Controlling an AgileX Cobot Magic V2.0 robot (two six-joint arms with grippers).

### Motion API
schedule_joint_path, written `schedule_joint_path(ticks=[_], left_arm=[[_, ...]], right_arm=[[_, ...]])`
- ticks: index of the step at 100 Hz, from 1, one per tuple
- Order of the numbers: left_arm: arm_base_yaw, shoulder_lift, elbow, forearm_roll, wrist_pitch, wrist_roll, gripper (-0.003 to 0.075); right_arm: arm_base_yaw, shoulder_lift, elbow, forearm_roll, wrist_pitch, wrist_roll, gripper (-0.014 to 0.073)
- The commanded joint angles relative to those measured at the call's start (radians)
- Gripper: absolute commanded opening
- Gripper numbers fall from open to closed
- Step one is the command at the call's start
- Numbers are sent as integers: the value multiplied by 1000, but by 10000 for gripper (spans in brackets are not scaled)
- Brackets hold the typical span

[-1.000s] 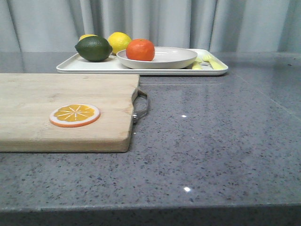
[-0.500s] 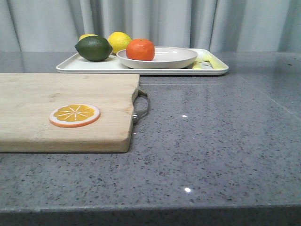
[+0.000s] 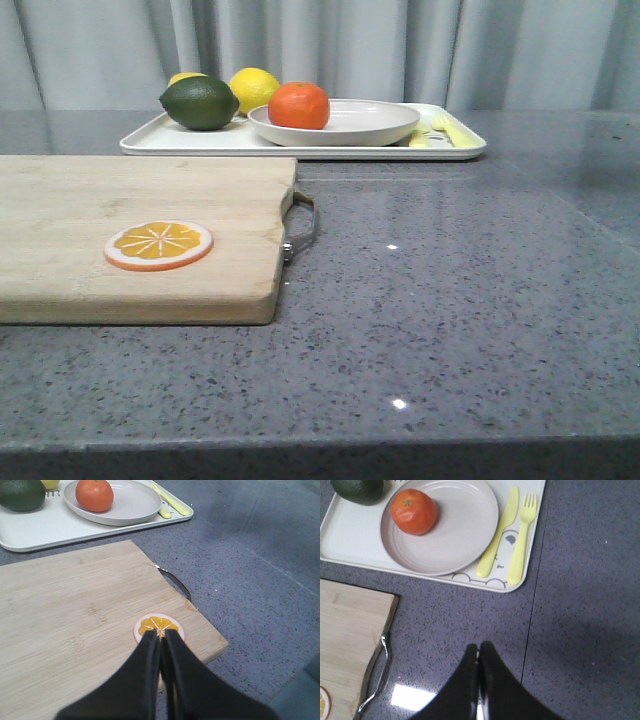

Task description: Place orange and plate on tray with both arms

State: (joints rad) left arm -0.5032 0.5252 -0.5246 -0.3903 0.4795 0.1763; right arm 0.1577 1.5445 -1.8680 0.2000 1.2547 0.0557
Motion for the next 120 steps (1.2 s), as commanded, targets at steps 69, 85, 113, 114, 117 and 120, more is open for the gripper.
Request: schedule_joint_path(ticks=[69,85,113,114,117,120], left_arm=[[3,-71,-28,-49,-50,-3,-19],[3,-158,-28,-28,-20,-3,-19],[3,-299,-28,-4,71,-3,-19],[3,-302,-28,-4,71,-3,-19],[3,-313,-28,-4,75,-3,-19],[3,-324,-28,-4,77,-3,-19]], right_arm=[[2,-767,1024,-34,-644,-40,-59],[2,-951,1197,-34,-718,-40,-59],[2,-1214,1392,-34,-731,-40,-59],[2,-1219,1399,-34,-731,-40,-59],[2,-1244,1410,-34,-731,-40,-59],[2,-1262,1420,-34,-732,-40,-59]])
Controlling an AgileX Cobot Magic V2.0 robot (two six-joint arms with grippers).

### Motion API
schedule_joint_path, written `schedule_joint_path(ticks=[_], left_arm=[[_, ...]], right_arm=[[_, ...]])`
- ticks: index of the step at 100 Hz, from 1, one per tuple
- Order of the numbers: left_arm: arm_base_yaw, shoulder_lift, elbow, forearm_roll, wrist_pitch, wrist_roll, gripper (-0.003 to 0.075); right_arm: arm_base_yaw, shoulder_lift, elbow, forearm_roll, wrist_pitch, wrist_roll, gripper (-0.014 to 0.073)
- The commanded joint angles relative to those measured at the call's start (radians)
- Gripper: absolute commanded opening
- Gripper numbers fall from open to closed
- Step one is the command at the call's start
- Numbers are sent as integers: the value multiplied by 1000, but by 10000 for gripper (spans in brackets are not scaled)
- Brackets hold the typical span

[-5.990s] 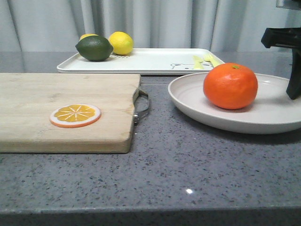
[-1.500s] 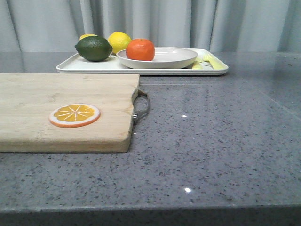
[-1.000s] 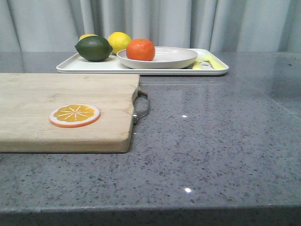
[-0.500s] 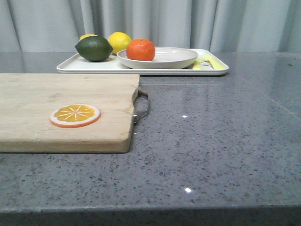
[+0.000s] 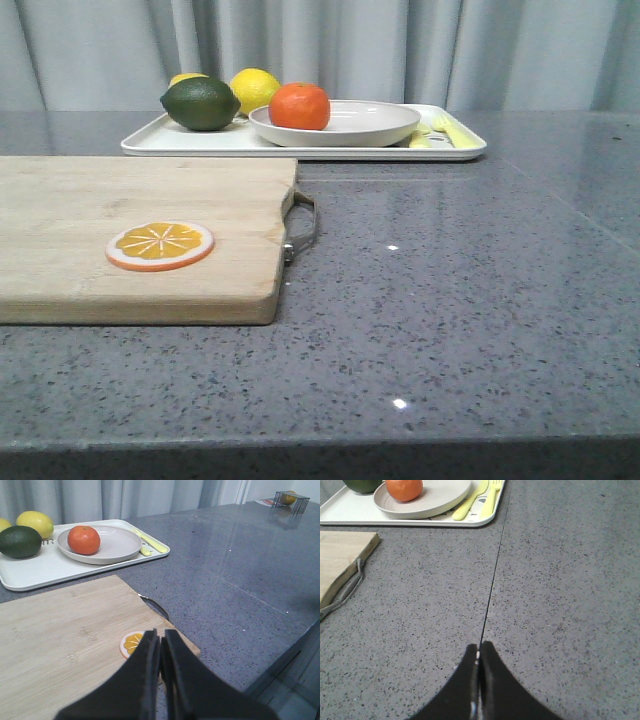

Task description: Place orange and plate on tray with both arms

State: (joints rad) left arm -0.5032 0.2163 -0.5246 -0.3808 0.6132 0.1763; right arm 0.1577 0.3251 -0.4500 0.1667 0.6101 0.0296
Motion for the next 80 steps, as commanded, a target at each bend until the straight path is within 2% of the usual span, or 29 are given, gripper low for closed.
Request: schedule_joint_path(ticks=[1,21,80], left_arm=[[3,-18,-26,-13,-57,-3,-19],[3,-40,9,-18,-54,-3,-19],[3,-40,9,-18,-45,-5,-19]], right_arm=[[2,-47,7,-1,-87,-14,-59],[2,-116,33,-1,-87,-14,-59],[2,-117,33,-1,-94,-14,-59]])
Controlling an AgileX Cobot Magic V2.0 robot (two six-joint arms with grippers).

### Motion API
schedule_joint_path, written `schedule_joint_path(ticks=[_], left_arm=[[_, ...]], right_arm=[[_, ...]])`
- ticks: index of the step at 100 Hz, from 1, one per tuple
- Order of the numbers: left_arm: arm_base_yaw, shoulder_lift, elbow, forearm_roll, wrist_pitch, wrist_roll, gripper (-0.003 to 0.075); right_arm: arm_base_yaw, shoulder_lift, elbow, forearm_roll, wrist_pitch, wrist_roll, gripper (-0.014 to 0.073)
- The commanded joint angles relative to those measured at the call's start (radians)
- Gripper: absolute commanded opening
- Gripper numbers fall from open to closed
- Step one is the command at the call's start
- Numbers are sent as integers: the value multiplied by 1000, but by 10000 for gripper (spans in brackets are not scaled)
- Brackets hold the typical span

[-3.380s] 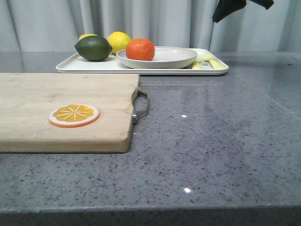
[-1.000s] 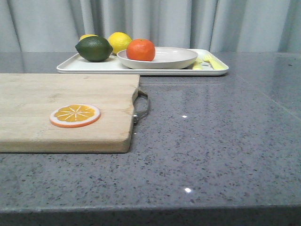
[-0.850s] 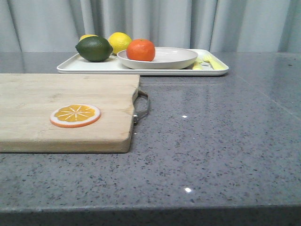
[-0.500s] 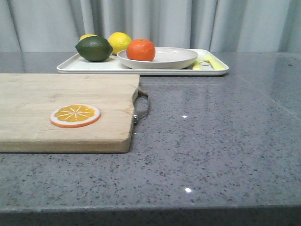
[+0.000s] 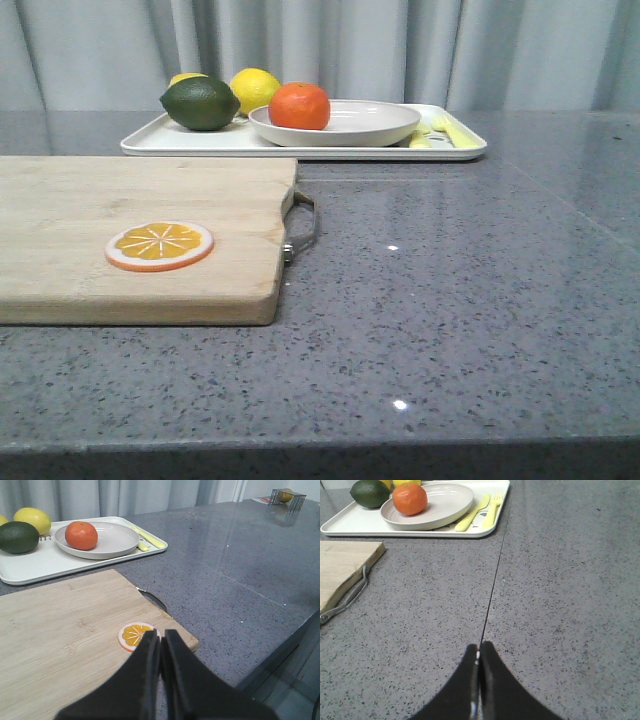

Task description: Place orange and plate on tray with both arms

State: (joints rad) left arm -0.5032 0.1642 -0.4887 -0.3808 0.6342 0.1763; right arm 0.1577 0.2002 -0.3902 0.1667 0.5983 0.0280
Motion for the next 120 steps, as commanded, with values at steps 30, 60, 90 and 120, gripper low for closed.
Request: schedule_joint_path(ticks=[30,60,90,120], left_arm=[[3,12,-26,-18,-68,-5,-19],[40,12,76,72,-321,-5,-19],[284,-60,274,124,-628,-21,-19],[440,-175,443,251,-691,-143,-19]], right_arm=[[2,8,-26,-1,-82,-12,-59],[2,8,-26,-1,-82,-12,-59],[2,8,-26,-1,-82,-12,-59],[2,8,-26,-1,-82,-12,-59]])
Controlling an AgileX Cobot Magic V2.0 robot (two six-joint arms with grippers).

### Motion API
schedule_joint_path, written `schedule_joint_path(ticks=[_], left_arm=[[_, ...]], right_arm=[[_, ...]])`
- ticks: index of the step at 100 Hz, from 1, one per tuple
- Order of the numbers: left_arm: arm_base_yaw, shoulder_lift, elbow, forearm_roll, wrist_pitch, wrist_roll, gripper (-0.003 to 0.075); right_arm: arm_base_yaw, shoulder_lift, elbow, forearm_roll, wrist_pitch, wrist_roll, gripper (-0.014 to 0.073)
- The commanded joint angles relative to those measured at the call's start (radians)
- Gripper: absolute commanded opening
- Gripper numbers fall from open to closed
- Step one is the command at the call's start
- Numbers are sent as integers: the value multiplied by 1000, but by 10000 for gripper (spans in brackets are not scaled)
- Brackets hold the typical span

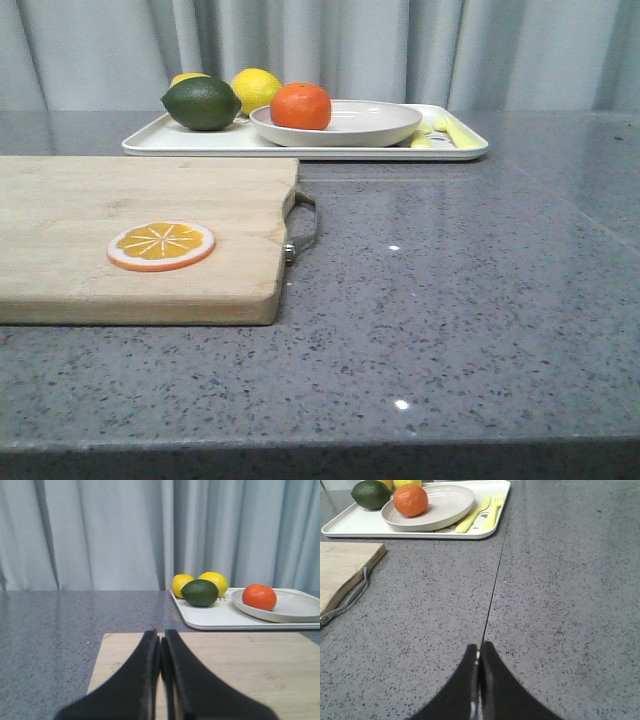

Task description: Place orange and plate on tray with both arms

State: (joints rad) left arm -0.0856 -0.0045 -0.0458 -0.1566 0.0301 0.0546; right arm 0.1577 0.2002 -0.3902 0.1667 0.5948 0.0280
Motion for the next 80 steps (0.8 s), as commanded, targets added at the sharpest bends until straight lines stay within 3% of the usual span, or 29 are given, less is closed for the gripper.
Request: schedule_joint_path(ticks=[1,17,27,80], left_arm=[[26,-11,6,32,-87,-22,-19],[37,-30,72,40,-93,-22,-19],[48,-30,71,69,-30,-22,-18],[89,-30,69,82,-30,-15,-19]], right_arm=[[2,8,-26,-1,-79,-12,-59],[2,8,-26,-1,-79,-12,-59],[2,8,-26,-1,-79,-12,-59],[2,8,-26,-1,-79,-12,-59]])
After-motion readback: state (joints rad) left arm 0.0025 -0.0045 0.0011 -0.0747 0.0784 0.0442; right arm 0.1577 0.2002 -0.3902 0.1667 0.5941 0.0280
